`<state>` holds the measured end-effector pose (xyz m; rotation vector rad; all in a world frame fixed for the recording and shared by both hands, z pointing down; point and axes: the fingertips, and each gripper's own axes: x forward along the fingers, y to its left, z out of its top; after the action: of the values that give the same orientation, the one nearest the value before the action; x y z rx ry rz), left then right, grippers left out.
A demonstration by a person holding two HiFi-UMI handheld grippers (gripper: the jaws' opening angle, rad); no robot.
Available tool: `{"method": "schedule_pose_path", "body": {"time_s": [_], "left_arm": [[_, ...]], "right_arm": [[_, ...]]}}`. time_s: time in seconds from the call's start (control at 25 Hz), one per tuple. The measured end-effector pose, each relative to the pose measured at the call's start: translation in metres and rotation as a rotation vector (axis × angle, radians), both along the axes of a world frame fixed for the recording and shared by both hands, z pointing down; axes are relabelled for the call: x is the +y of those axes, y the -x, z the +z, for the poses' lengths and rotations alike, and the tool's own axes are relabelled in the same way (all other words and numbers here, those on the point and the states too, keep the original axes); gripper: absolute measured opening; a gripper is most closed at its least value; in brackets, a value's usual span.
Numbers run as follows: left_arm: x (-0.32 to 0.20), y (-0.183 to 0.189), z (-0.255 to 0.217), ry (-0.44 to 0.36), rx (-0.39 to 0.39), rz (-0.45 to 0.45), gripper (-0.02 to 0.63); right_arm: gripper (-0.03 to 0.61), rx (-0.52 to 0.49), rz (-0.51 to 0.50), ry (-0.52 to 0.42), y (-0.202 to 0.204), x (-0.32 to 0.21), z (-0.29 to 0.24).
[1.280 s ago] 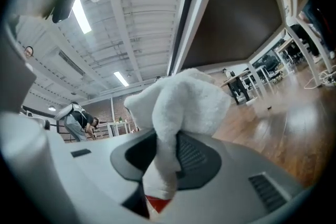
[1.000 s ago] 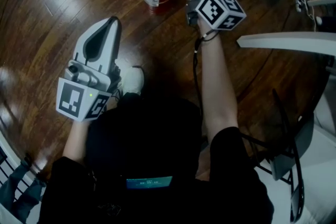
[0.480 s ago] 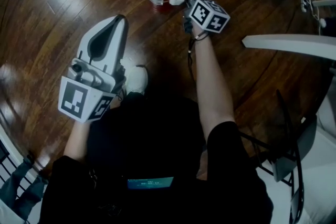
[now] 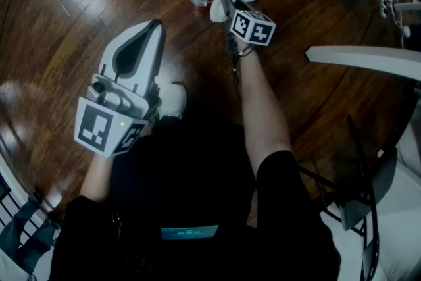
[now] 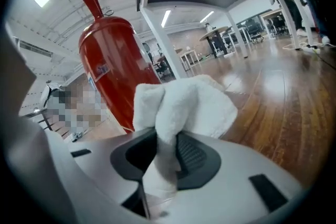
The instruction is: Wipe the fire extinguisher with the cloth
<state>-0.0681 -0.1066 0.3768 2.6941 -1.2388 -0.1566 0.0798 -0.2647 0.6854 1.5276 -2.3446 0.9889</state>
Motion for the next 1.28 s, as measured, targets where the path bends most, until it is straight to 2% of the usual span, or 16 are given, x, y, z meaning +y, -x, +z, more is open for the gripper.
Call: {"method": "schedule_pose_path", "body": {"time_s": [0.16,0.28,0.48,0.68,0.88,1.0,1.12,1.28], "left_arm": [[0.003,0.002,-0.001,-0.002,0.002,-0.009,0.0],[0.004,0.004,-0.002,0.0,0.009,-0.014,0.0],[0.007,0.003,-0.004,-0.005,0.013,-0.015,0.0],[0.01,0.004,-0.006,-0.005,0.015,-0.016,0.0],[0.012,0.004,-0.007,-0.008,0.013,-0.019,0.0],[0.012,0.005,-0.006,-0.005,0.014,-0.02,0.0],[0.011,0.006,-0.005,-0.003,0.013,-0.023,0.0],[0.012,0.005,-0.004,-0.001,0.01,-0.023,0.0]], "right_arm": [[0.121,0.005,-0.004,-0.012,-0.005,0.001,-0.008],[0.121,-0.011,-0.004,-0.059,-0.018,0.001,-0.028],[0.121,-0.036,-0.013,-0.195,-0.043,-0.012,-0.084],[0.12,-0.066,-0.016,-0.35,-0.057,-0.023,-0.164],[0.121,-0.122,-0.014,-0.486,-0.055,-0.024,-0.238],[0.121,-0.158,-0.048,-0.543,-0.041,-0.023,-0.271],[0.121,-0.159,-0.088,-0.565,-0.022,-0.027,-0.285],[0.121,-0.173,-0.063,-0.508,-0.016,-0.045,-0.262]]}}
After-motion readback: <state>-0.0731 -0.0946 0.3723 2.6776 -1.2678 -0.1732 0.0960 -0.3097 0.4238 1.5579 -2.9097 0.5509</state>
